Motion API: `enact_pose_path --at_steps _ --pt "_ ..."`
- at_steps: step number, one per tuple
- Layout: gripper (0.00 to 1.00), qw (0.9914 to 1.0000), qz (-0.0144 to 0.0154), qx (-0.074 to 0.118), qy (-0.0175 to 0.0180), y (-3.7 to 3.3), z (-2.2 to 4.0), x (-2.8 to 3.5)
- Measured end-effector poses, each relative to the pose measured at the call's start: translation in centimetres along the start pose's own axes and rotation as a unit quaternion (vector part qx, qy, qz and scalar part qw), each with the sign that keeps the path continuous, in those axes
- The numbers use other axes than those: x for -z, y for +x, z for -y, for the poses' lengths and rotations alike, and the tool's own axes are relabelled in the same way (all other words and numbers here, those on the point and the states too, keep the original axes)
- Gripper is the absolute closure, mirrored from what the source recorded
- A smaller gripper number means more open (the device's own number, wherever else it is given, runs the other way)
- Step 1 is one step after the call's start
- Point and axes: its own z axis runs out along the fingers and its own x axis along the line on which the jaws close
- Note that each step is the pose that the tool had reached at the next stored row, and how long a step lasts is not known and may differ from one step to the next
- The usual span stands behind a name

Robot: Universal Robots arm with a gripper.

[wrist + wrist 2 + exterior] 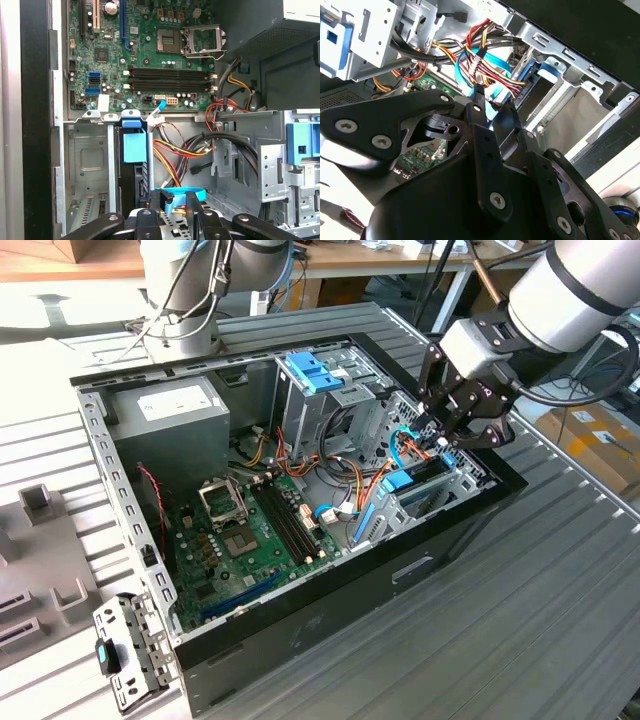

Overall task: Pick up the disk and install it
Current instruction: 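Insert the second disk wire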

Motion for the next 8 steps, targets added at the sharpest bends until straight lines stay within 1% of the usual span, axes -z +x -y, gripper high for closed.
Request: enact_pose_path --at_steps 1,2,3,8 --pt "0.66 1.00000 -0.0009 0.000 0.0000 0.04 0.01 -0.15" --pt "0.66 1.00000 -0.0022 0.000 0.0001 0.12 0.02 -0.49" --pt "0.66 1.00000 -0.0029 0.000 0.0001 0.16 0.03 -0.65" --pt "0.66 1.00000 -0.0029 0.000 0.0001 0.16 0.03 -0.66"
